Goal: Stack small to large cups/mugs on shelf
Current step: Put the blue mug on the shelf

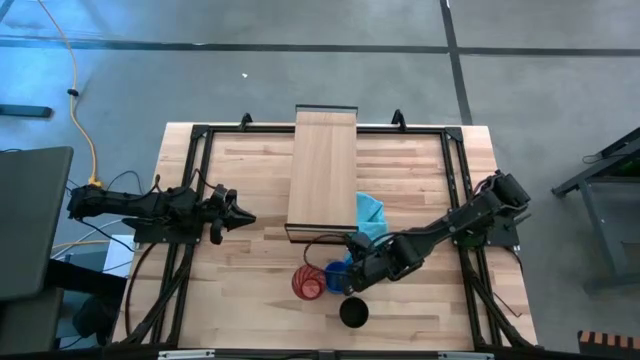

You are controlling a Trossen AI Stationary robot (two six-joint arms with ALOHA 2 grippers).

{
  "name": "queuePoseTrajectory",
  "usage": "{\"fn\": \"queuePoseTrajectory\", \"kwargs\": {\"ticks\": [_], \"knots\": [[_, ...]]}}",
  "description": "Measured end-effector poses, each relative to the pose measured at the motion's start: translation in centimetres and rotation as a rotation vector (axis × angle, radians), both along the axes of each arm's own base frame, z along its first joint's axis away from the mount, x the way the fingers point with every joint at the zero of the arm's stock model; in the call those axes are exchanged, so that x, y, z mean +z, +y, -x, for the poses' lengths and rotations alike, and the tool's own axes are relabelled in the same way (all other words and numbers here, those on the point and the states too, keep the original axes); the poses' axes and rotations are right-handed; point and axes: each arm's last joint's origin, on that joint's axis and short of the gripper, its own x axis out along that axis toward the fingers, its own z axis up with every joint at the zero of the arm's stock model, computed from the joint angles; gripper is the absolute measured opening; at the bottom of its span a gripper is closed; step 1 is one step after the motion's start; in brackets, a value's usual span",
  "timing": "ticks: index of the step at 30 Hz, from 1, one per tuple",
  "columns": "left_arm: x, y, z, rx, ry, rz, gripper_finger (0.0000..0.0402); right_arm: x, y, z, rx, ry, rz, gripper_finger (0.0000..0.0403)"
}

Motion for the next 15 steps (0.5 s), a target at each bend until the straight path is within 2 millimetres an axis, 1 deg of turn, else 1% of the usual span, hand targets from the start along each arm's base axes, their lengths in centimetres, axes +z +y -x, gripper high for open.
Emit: {"fn": "queuePoseTrajectory", "kwargs": {"ticks": [4, 7, 10, 15], "knots": [[0.0, 0.0, 0.0, -0.002, 0.0, 0.003, 0.0033, 0.0, -0.2, 0.0, -0.028, 0.009, -0.009, 0.0155], [0.0, 0.0, 0.0, -0.001, 0.0, 0.01, 0.0033, -0.3, -0.2, -0.1, -0.043, 0.022, -0.014, 0.0156], [0.0, 0.0, 0.0, 0.0, 0.0, 0.023, 0.0033, -1.1, -0.1, -0.4, -0.037, 0.054, -0.027, 0.0156], [0.0, 0.0, 0.0, 0.0, 0.0, 0.026, 0.0033, -1.4, -0.3, -0.4, -0.07, 0.074, -0.029, 0.0156]]}}
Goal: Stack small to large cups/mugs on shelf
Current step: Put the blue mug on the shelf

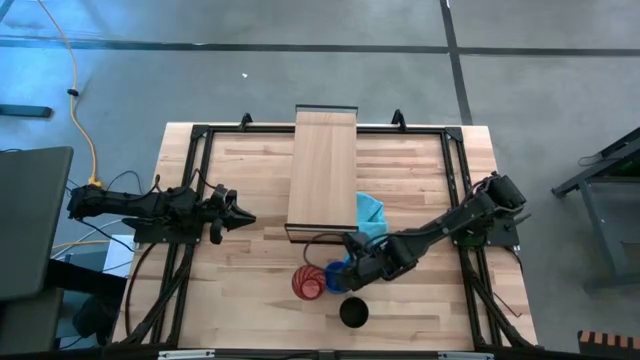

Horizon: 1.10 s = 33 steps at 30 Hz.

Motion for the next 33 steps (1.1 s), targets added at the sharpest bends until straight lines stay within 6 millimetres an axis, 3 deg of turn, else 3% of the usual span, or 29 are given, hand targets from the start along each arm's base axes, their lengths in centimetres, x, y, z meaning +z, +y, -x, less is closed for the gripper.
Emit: {"fn": "queuePoseTrajectory", "kwargs": {"ticks": [16, 33], "knots": [[0.0, 0.0, 0.0, -0.001, 0.0, -0.024, 0.0033, -0.7, -1.1, -1.1, 0.012, 0.014, -0.032, 0.0156], [0.0, 0.0, 0.0, 0.0, 0.001, -0.027, 0.0033, -2.7, -0.6, -1.6, 0.025, 0.098, -0.068, 0.0155]]}}
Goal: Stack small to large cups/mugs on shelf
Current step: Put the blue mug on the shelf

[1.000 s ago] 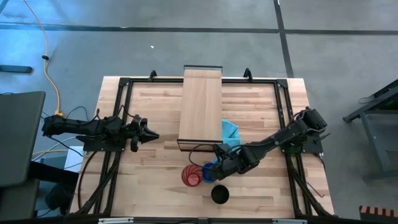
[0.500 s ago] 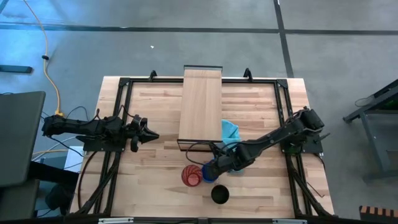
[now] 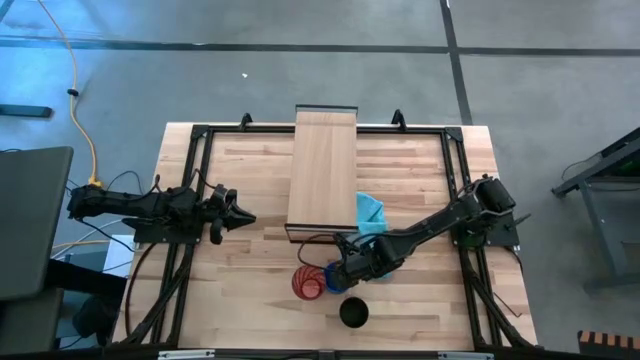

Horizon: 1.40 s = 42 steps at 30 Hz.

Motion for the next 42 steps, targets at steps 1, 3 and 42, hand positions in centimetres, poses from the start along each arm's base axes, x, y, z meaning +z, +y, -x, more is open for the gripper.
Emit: {"fn": "queuePoseTrajectory", "kwargs": {"ticks": [1, 3, 42], "knots": [[0.0, 0.0, 0.0, -0.001, 0.0, 0.0, 0.0033, -0.1, 0.0, 0.0, 0.0, 0.003, 0.001, 0.0153], [0.0, 0.0, 0.0, -0.002, 0.0, 0.0, 0.0033, 0.0, 0.0, 0.0, 0.0, 0.002, 0.0, 0.0144], [0.0, 0.0, 0.0, -0.002, 0.001, -0.025, 0.0033, 3.3, -0.1, 0.0, -0.072, 0.047, 0.024, 0.0001]]}}
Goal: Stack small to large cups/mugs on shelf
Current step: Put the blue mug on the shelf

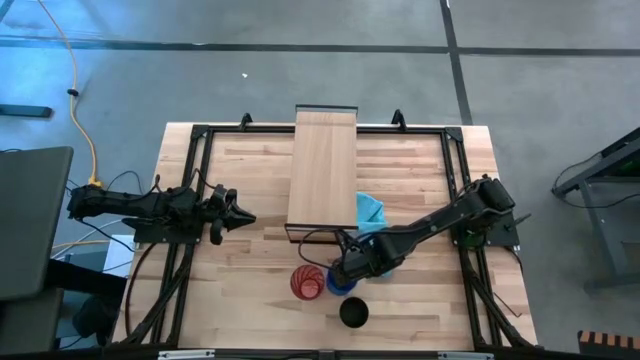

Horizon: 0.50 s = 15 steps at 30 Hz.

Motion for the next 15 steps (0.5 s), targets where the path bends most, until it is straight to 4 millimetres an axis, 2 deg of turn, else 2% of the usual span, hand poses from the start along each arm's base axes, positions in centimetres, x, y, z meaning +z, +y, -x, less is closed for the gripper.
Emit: {"fn": "queuePoseTrajectory", "kwargs": {"ticks": [8, 15], "knots": [[0.0, 0.0, 0.0, 0.0, -0.001, 0.0, 0.0033, 3.0, 0.3, 0.4, 0.006, 0.022, 0.009, 0.0], [0.0, 0.0, 0.0, 0.0, 0.0, 0.0, 0.0033, 6.6, 1.1, 1.1, 0.02, 0.003, 0.004, 0.0]]}}
